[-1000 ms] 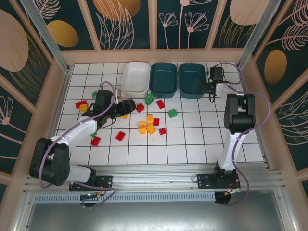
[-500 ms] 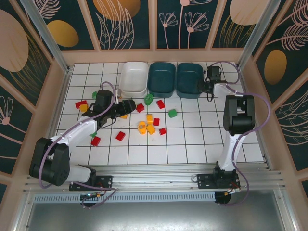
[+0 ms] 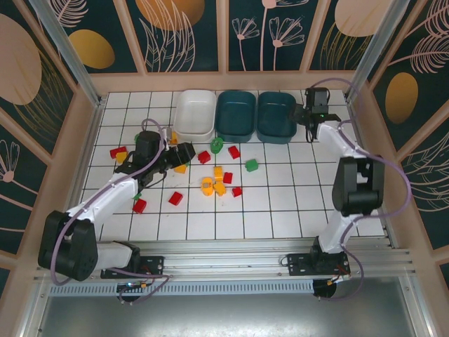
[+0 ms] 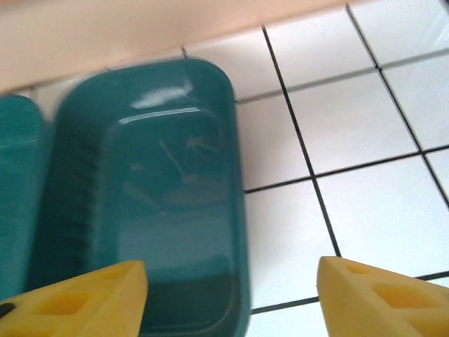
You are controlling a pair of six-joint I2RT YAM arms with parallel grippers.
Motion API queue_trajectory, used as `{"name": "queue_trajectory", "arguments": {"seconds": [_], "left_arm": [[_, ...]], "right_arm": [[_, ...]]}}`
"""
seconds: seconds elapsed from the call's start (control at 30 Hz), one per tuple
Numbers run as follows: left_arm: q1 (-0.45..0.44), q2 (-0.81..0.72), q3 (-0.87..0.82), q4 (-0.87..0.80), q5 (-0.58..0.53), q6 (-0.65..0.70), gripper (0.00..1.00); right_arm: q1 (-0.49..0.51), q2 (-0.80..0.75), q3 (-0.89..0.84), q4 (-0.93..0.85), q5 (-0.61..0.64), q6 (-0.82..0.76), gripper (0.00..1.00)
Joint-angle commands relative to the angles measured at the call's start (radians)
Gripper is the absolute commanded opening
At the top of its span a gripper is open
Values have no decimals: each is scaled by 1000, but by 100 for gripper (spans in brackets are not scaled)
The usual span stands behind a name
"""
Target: Sort the legos into containers by color
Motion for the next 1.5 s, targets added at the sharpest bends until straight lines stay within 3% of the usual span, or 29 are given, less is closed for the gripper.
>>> {"name": "queue_trajectory", "arguments": {"seconds": [0.0, 0.17, 0.23, 0.37, 0.5, 0.87, 1.27, 1.47], "left_arm": [[-4, -69, -30, -50, -183, -47, 78], [2, -182, -118, -106, -372, -143, 97], [3, -218, -162, -93, -351, -180, 99], [2, -260, -257, 18, -190, -210, 98], [-1, -290, -285, 56, -136, -200, 99], [-14, -239, -279, 151, -59, -215, 99], [-15, -216, -252, 128, -62, -193, 99], [-16, -208, -211, 99, -67, -169, 99]], "right_arm": [[148, -107, -106, -35, 61, 0, 71], [361, -150, -275, -56, 5, 31, 76], [416, -141, -324, -50, 3, 40, 77], [497, -112, -380, -20, 77, 65, 78], [497, -108, -382, -20, 127, 54, 79], [449, 40, -315, 47, 8, -3, 74], [429, 66, -274, 68, 9, -14, 39], [428, -35, -263, 65, 52, -2, 35]]}}
